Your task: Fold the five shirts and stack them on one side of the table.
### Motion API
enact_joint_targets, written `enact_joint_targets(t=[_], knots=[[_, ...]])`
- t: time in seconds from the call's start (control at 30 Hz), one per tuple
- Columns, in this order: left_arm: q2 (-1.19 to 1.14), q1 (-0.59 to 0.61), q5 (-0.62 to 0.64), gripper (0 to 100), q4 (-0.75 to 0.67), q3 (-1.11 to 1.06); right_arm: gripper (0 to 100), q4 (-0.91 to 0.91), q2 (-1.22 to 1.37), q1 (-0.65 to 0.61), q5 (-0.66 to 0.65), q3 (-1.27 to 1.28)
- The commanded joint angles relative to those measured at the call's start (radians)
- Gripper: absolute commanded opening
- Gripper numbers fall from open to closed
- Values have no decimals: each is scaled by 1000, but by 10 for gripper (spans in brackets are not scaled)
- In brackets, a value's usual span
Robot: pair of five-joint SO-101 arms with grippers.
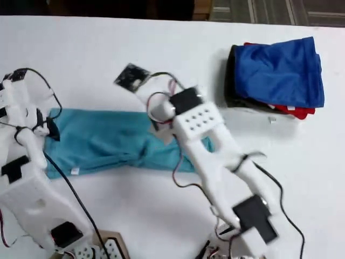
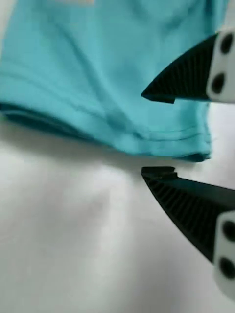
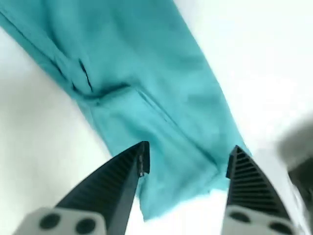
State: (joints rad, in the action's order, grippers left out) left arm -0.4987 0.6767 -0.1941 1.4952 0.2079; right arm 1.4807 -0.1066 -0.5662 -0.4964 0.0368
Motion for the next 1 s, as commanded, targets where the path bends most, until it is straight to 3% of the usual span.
enact_joint_targets(t=[0.0,0.37,0.7,0.87,0.97], knots=[[-89,-8,26,240,-12,119,246,97,-142,53,-61,-40],[-388,-163,64,239,144,305,219,160,-315,265,-98,-40],[-470,-170,51,220,258,450,219,202,-410,392,-98,-38],[-500,-146,-34,11,262,447,219,231,-458,472,-95,-38],[-500,-91,-80,23,276,458,219,232,-496,532,-91,-35]])
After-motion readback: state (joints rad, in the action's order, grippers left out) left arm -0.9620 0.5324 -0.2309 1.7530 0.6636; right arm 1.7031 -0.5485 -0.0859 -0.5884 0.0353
